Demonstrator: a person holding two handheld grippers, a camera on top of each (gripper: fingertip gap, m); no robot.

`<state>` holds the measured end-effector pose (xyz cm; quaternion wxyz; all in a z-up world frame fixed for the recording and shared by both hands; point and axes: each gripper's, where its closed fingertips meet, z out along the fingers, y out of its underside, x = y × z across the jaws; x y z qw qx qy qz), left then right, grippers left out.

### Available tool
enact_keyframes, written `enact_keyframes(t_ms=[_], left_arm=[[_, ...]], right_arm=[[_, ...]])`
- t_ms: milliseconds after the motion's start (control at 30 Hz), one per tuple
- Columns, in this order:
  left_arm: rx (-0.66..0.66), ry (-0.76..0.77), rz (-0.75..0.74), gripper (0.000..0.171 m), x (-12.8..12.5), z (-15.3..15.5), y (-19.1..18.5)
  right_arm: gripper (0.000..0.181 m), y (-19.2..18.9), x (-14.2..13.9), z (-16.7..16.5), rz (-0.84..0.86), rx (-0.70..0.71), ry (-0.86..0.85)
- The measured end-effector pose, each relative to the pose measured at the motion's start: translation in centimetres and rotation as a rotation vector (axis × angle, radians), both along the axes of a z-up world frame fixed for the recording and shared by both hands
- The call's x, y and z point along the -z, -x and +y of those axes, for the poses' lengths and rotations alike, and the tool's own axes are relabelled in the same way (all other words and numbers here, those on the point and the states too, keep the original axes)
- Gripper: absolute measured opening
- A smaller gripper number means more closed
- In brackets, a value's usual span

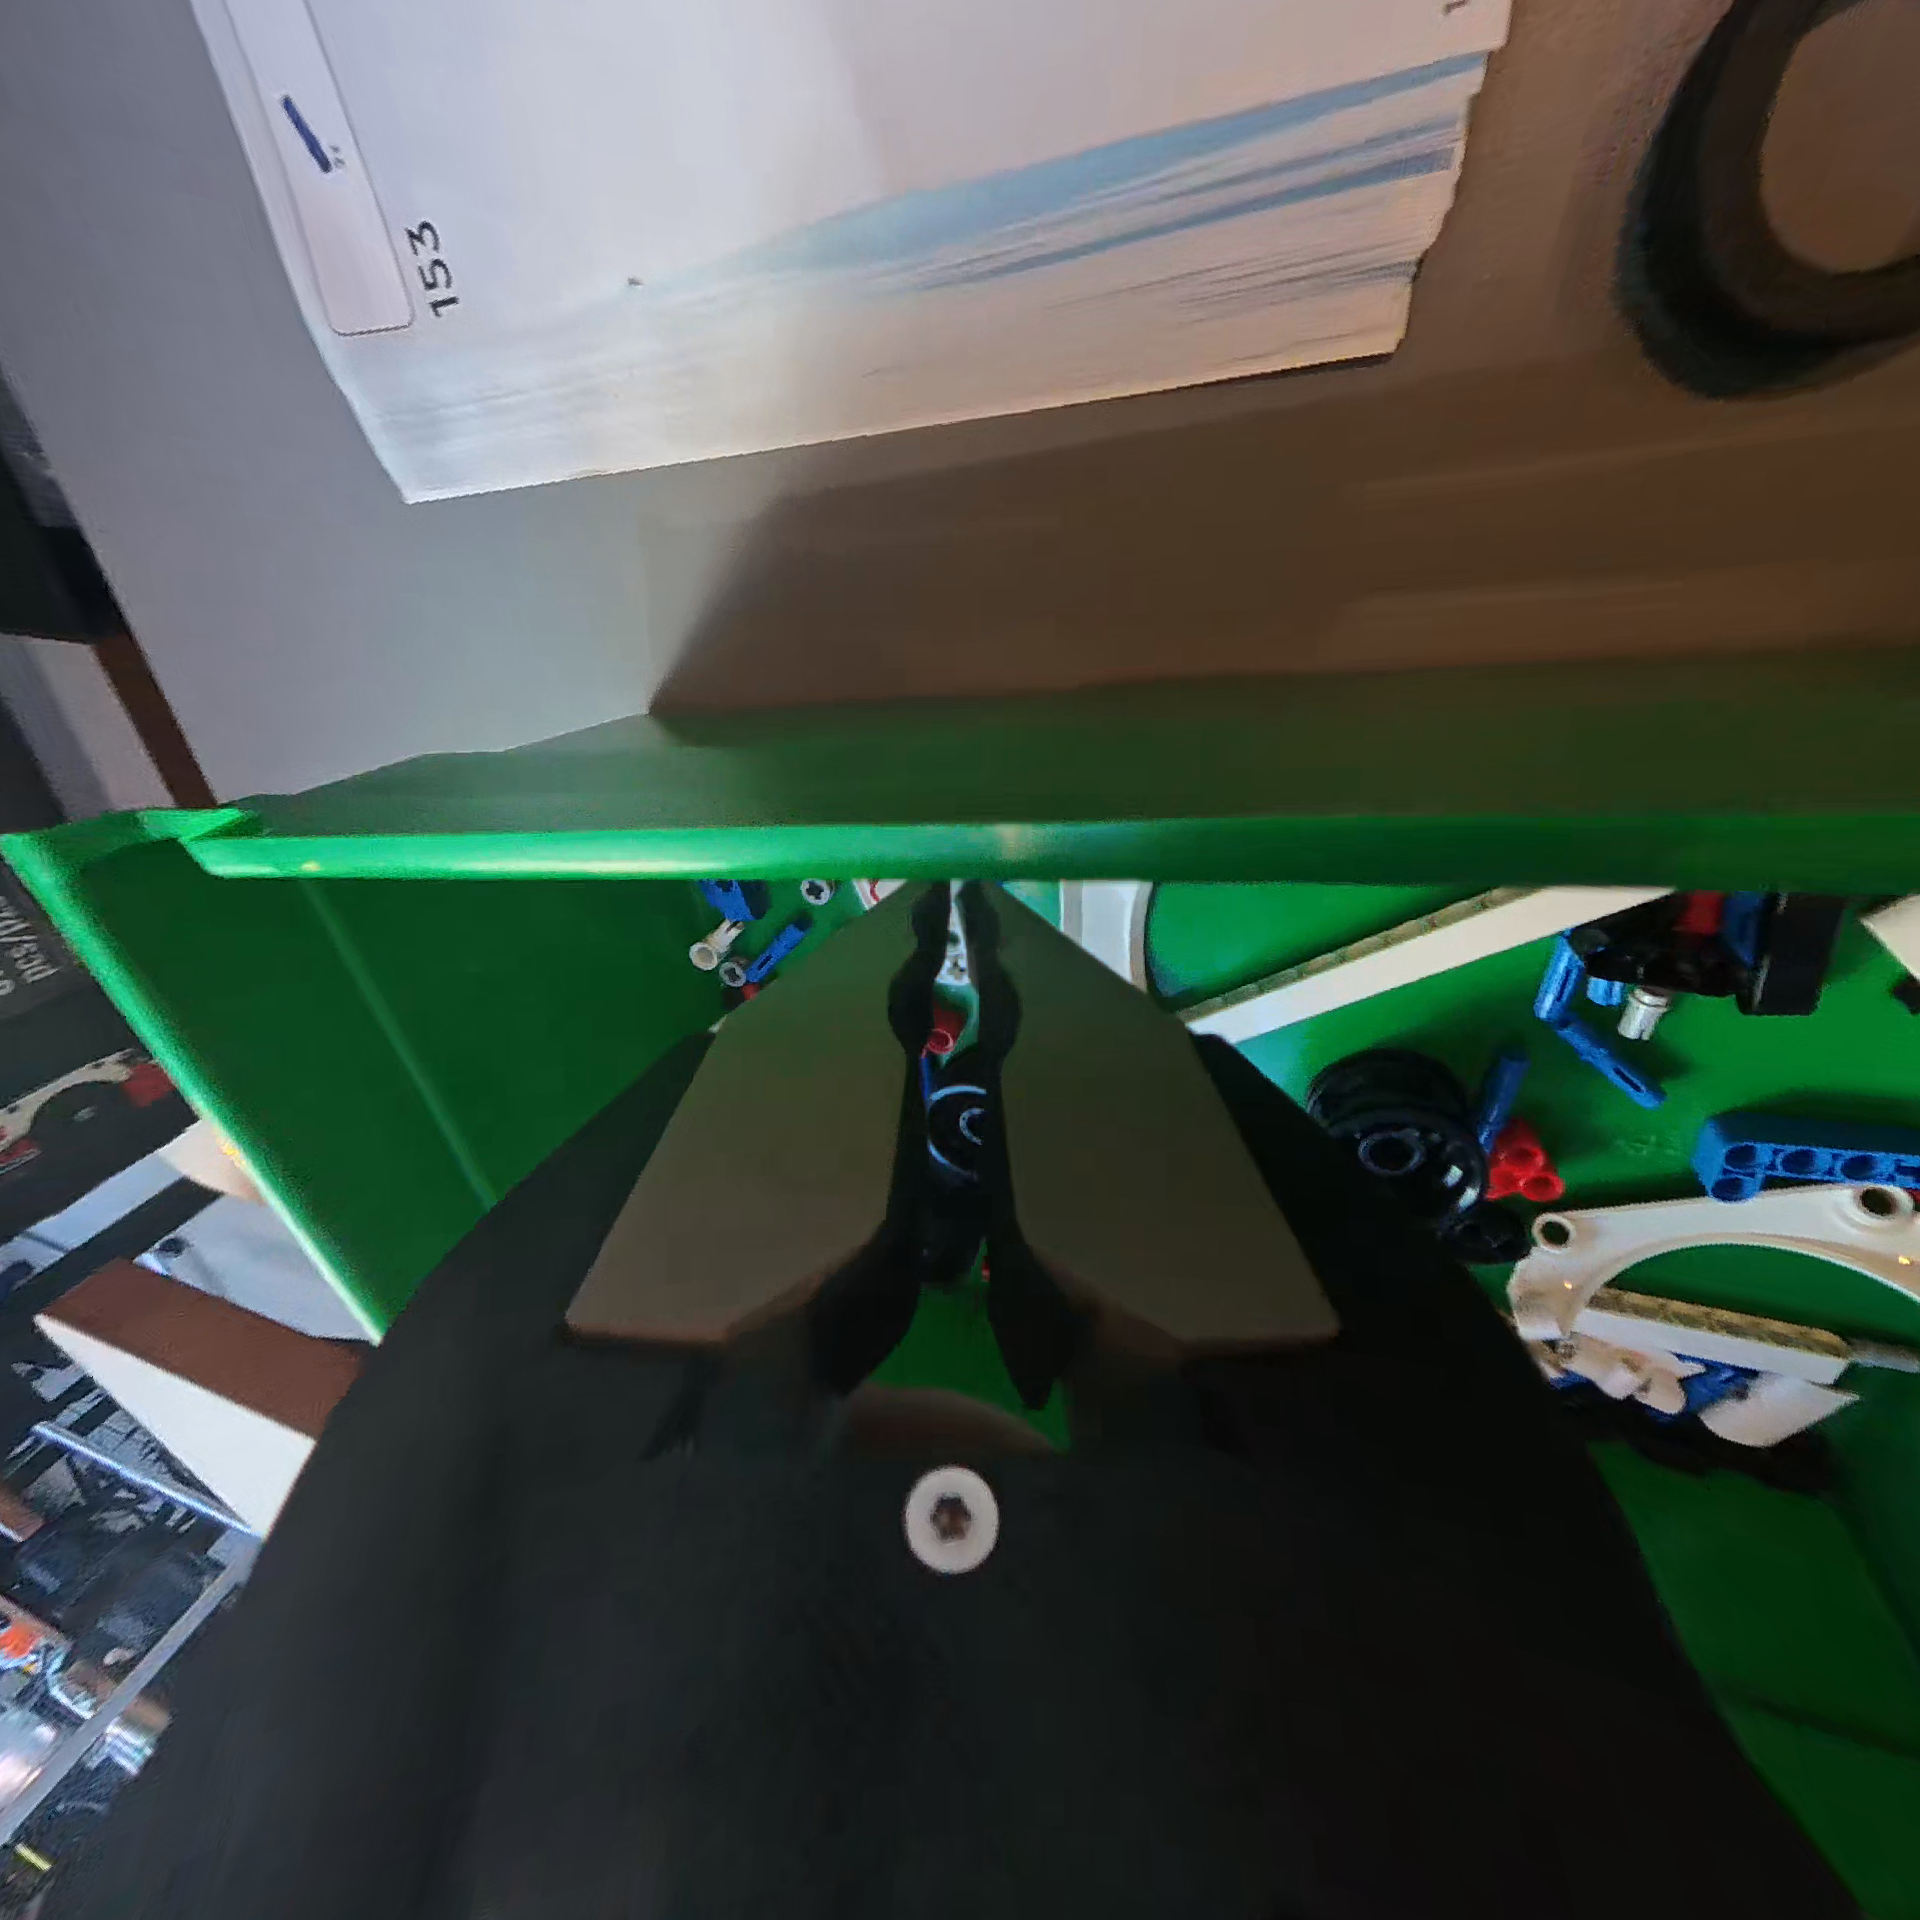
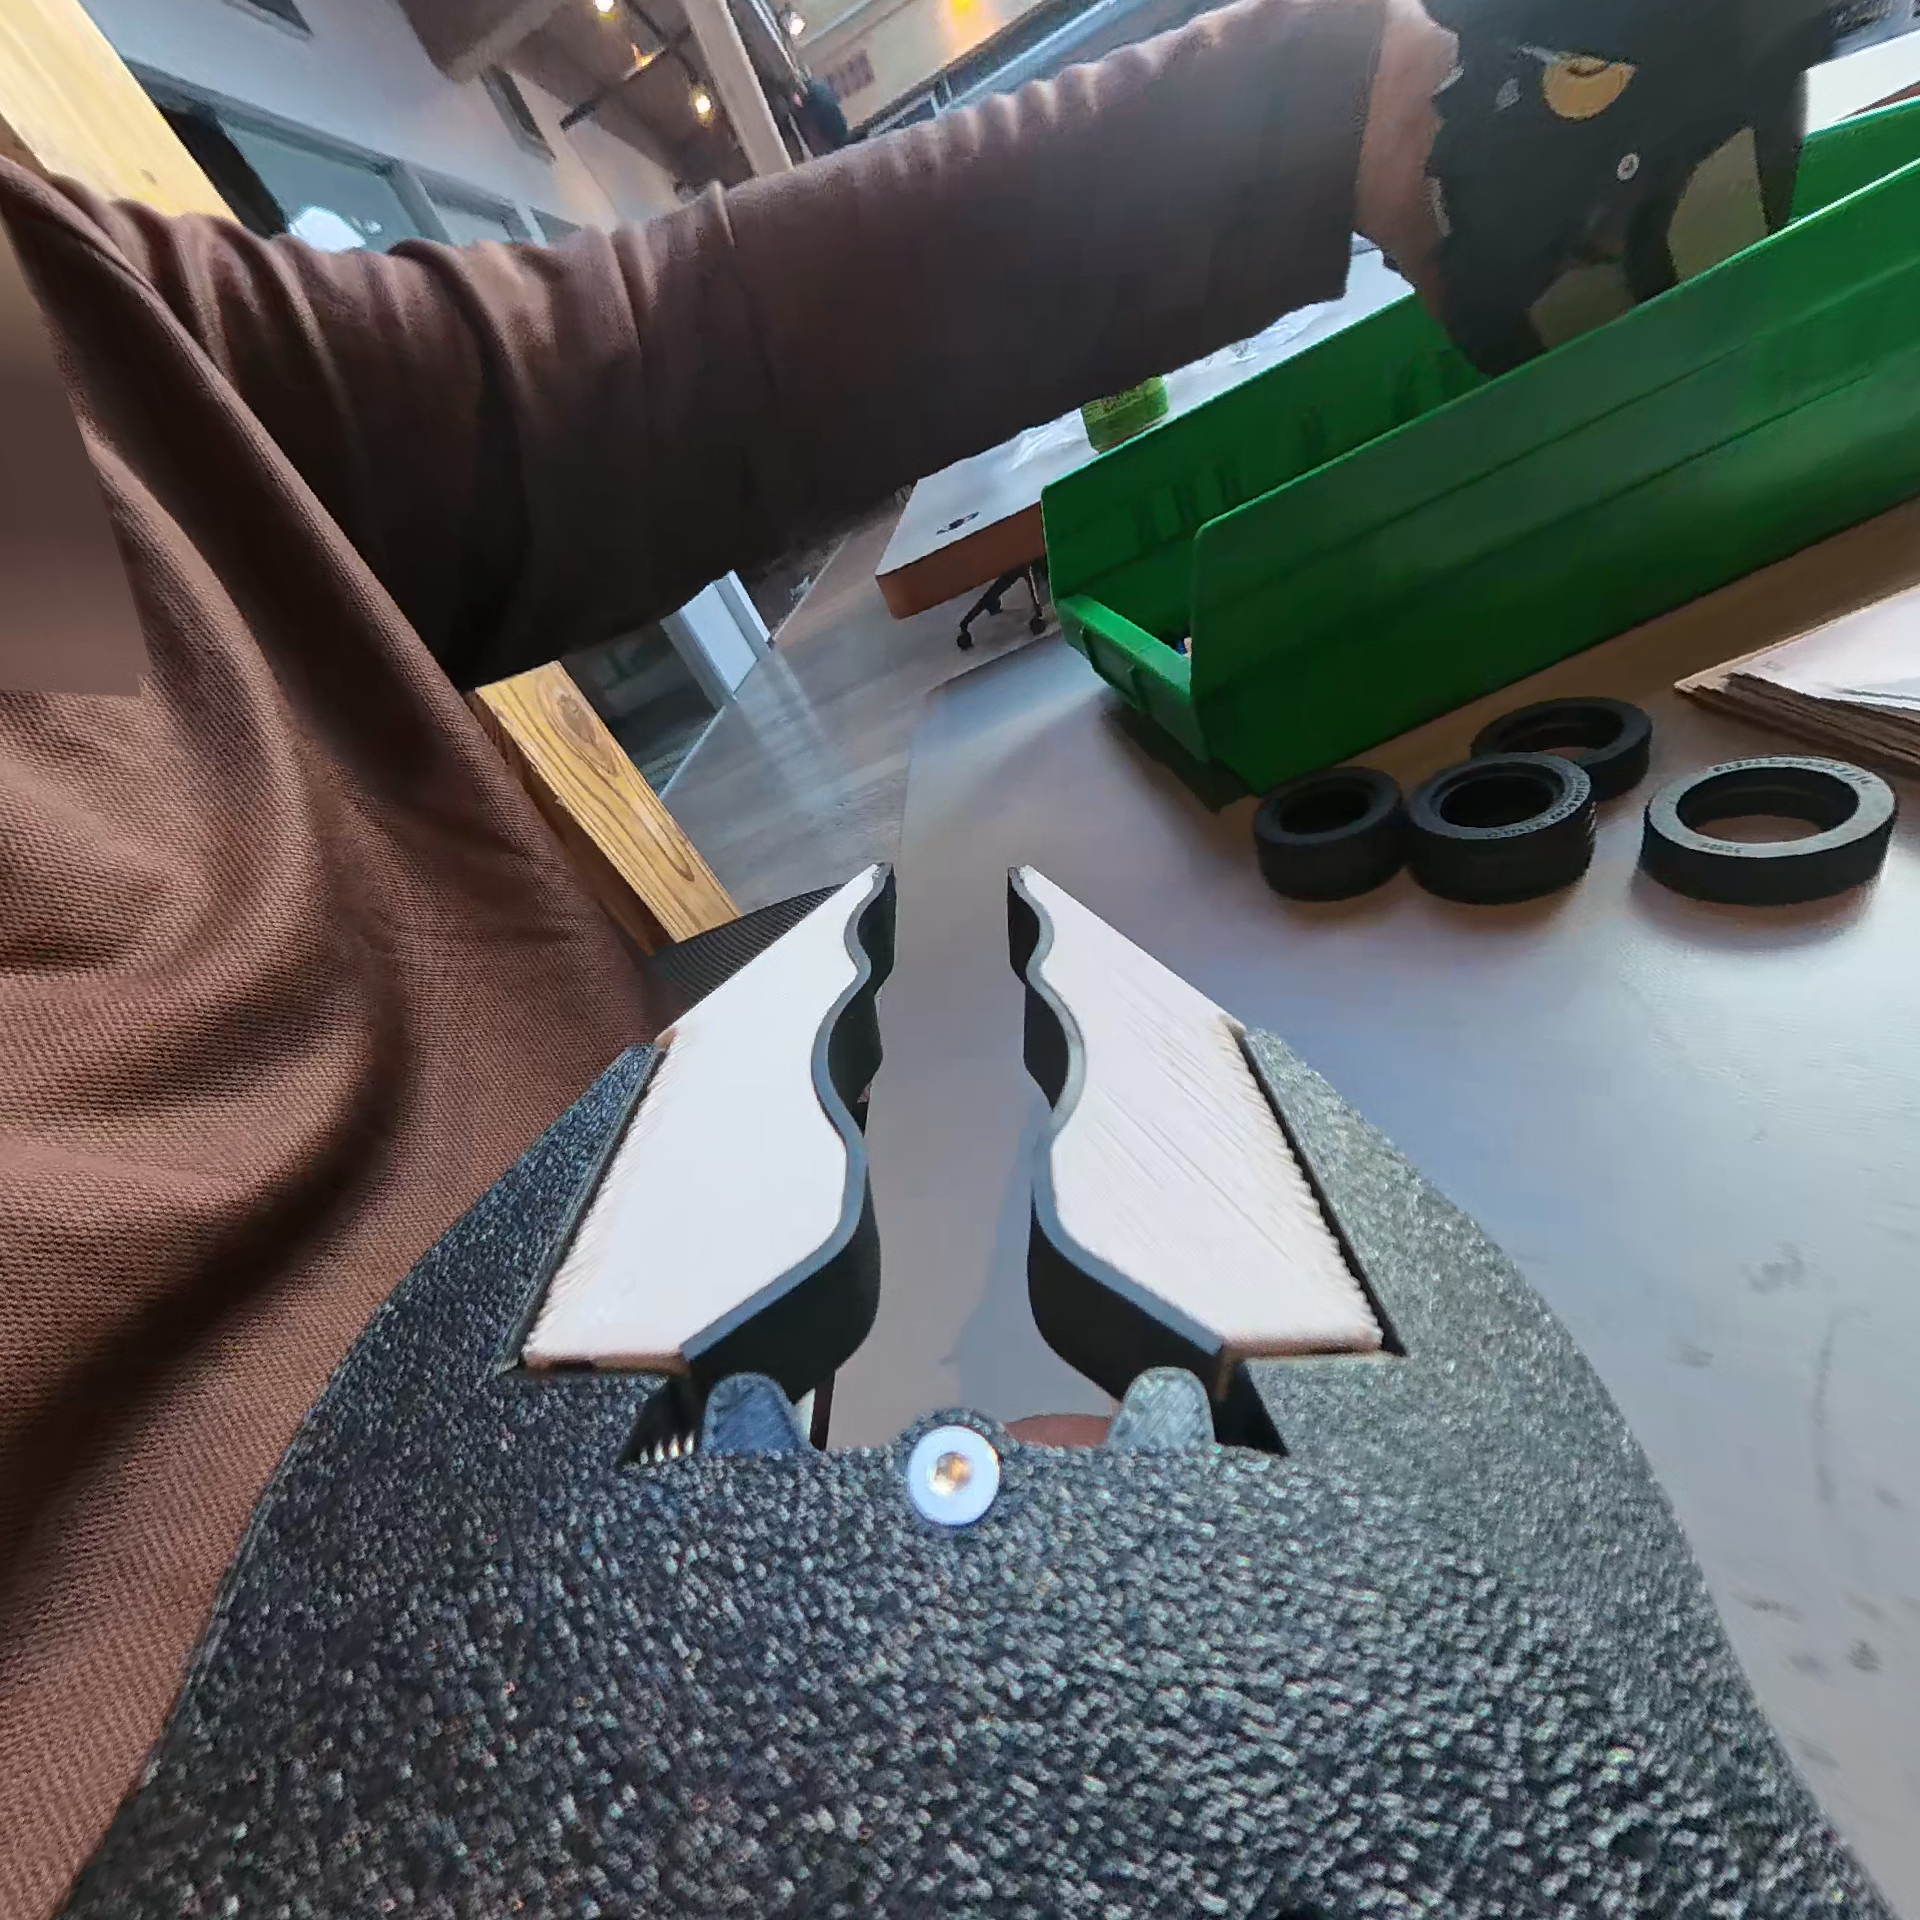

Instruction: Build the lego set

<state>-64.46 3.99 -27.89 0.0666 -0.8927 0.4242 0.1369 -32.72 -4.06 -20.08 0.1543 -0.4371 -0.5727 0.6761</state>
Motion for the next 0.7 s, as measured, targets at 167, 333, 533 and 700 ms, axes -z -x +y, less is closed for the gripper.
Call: enact_keyframes(t_ms=[167, 333, 533, 700], left_arm=[[-0.011, 0.052, -0.047, 0.003, 0.7, -0.7, -0.1], [0.009, 0.075, -0.017, 0.005, 1.7, -0.9, 0.2], [0.028, 0.074, -0.021, 0.004, 1.8, -0.4, 0.2], [0.024, 0.075, -0.01, 0.003, 1.8, -0.5, 0.4]], right_arm=[[0.021, 0.0, 0.0, -0.1, 0.003, -0.008, -0.004], [0.021, -0.1, 0.0, -0.2, -0.001, -0.02, 0.011], [0.021, 0.0, 0.0, -0.2, -0.002, -0.019, 0.012], [0.021, 0.1, 0.0, -0.1, -0.004, -0.017, 0.021]])
